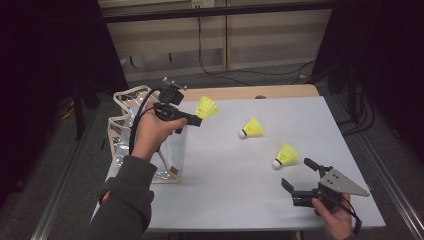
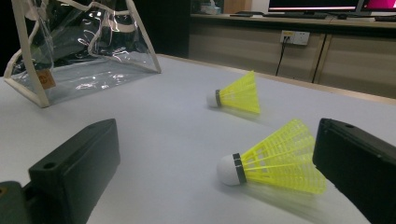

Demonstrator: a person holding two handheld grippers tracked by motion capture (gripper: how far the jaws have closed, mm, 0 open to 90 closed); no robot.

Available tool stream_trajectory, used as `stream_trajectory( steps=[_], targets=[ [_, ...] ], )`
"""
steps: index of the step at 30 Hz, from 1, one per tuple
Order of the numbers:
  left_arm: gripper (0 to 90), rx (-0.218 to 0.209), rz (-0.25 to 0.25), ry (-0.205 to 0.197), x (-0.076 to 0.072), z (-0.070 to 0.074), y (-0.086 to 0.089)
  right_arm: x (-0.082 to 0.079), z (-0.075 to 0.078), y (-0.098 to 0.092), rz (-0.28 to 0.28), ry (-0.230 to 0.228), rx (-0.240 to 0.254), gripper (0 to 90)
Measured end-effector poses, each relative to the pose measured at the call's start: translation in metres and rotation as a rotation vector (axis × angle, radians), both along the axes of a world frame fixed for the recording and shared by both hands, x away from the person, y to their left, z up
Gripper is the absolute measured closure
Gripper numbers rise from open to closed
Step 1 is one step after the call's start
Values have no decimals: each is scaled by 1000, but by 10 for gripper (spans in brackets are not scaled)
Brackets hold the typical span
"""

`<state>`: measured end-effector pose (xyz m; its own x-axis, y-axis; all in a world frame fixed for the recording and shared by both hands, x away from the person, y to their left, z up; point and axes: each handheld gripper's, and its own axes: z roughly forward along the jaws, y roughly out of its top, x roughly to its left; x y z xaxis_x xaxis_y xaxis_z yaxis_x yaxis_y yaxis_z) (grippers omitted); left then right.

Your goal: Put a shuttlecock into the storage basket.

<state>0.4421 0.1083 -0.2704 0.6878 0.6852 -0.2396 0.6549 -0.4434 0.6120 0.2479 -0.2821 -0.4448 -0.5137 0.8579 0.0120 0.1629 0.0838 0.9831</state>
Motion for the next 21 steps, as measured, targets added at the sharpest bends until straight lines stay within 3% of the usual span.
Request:
stream_trajectory(
  steps=[21],
  targets=[
    [650,-1,33,-7,7,8,9,0,0,0,-1,-3,-1,7]
  ],
)
